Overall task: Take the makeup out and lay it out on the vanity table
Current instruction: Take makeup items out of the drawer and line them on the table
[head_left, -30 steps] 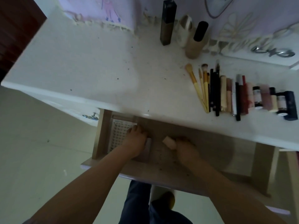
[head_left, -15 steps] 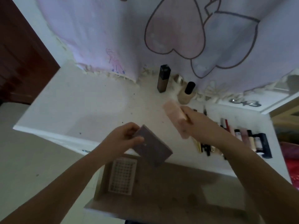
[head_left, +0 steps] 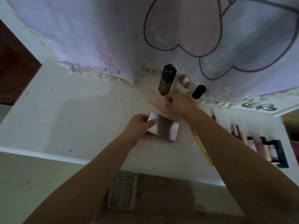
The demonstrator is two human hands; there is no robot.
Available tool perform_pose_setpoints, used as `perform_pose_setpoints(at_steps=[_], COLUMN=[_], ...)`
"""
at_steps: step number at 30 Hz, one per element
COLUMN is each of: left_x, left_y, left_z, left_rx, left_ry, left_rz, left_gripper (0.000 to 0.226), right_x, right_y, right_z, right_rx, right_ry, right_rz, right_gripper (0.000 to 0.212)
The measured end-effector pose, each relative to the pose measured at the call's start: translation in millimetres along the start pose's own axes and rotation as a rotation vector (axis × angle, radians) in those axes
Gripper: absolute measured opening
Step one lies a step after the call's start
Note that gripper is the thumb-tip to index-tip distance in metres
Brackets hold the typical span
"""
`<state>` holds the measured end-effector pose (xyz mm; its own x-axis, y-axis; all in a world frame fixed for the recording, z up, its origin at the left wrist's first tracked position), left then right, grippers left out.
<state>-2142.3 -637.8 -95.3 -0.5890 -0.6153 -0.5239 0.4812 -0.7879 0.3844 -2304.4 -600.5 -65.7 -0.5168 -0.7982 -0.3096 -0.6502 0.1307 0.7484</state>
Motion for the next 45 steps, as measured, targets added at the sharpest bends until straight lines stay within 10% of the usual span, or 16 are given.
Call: perform_pose_setpoints(at_steps=[8, 12, 17, 24, 34, 40, 45], left_x=[8, 0, -94, -126, -120, -151, -200], left_y=[-5, 8, 45, -21, -49, -20, 19], left_z=[13, 15, -25, -207, -248, -218, -166], left_rx=[0.443, 0.810, 0.568, 0.809, 0.850, 0.555, 0.516], left_ry=[-0.060, -0.031, -0.328, 0.039, 0.141, 0.167, 0.231], left_rz=[0.235, 0.213, 0.425, 0.049, -0.140, 0.089, -0.074], left_gripper=[0.030, 0.042, 0.021, 0.052, 0.068, 0.047, 0.024], right_x=[-88, -159, -205, -193, -198, -216, -260], right_y=[18, -23, -157, -267, -283, -247, -183], right_z=[-26, -21, 42, 74, 43, 37, 7], right_rx=[0.321, 0.582, 0.560, 0.536, 0.885, 1.094, 1.143], right_ry=[0.261, 0.144, -0.136, -0.416, -0.592, -0.689, -0.632], right_rz=[0.223, -0.005, -0.342, -0.353, -0.182, -0.126, -0.184], right_gripper=[0.026, 0.018, 0.022, 0.026, 0.015, 0.014, 0.026])
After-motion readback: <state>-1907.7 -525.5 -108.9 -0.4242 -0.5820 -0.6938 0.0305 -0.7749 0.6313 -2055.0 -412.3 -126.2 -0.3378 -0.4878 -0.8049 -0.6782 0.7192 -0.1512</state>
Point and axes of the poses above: each hand's wrist, its own x-axis towards the middle knuckle, its own y-axis out of the back of the hand, z = x × y, the point moved 7 cm from there along x, towards the middle knuckle, and after that the axes turned 14 degrees about x, right-handed, at the moved point
